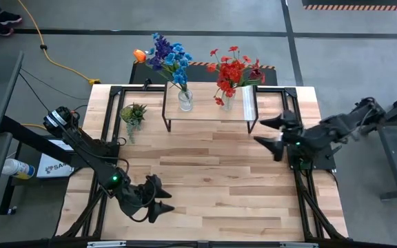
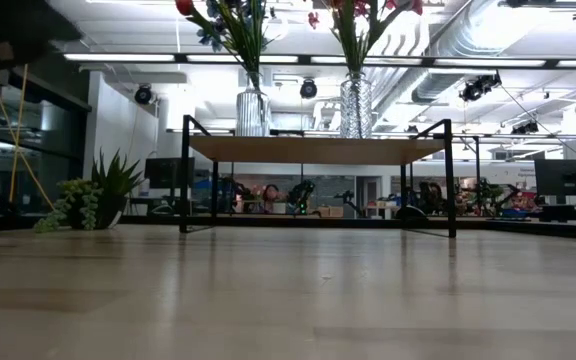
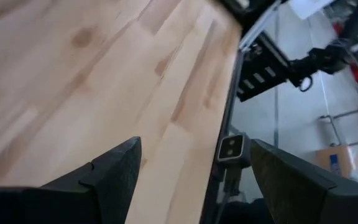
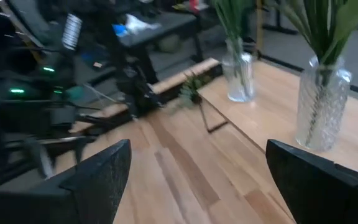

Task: Pick and place flowers into a vace then onto a shelf
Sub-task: Return to Home Position

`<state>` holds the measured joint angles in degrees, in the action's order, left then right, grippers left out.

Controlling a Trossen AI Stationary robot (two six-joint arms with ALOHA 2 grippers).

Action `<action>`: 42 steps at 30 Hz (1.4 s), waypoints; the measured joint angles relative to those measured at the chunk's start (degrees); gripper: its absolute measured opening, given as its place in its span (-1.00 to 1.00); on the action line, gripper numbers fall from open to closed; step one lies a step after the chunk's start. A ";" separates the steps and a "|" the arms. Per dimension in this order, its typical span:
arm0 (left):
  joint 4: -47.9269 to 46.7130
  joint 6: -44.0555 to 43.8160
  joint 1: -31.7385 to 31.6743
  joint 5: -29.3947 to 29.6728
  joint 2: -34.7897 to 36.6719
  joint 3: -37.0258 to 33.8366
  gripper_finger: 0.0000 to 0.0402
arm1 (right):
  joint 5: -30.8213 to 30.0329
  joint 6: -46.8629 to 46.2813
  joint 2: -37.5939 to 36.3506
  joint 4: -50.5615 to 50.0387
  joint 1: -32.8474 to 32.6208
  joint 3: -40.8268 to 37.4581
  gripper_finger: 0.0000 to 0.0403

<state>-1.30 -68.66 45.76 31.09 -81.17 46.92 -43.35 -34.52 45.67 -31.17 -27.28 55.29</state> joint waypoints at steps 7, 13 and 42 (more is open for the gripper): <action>5.46 15.95 -1.73 4.32 1.37 0.00 0.65 | -3.32 1.33 -8.31 -2.74 -8.20 0.00 0.78; 4.48 28.56 -6.85 4.22 7.94 -0.02 0.65 | -10.81 1.55 -12.65 -5.83 -14.05 0.00 0.80; 7.62 46.21 -9.99 5.08 48.86 -22.63 0.65 | -31.45 -11.13 -18.15 -24.48 -30.39 0.00 0.80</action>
<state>6.32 -22.45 35.77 36.17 -32.31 24.29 -74.80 -45.65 27.51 -55.66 -57.67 55.29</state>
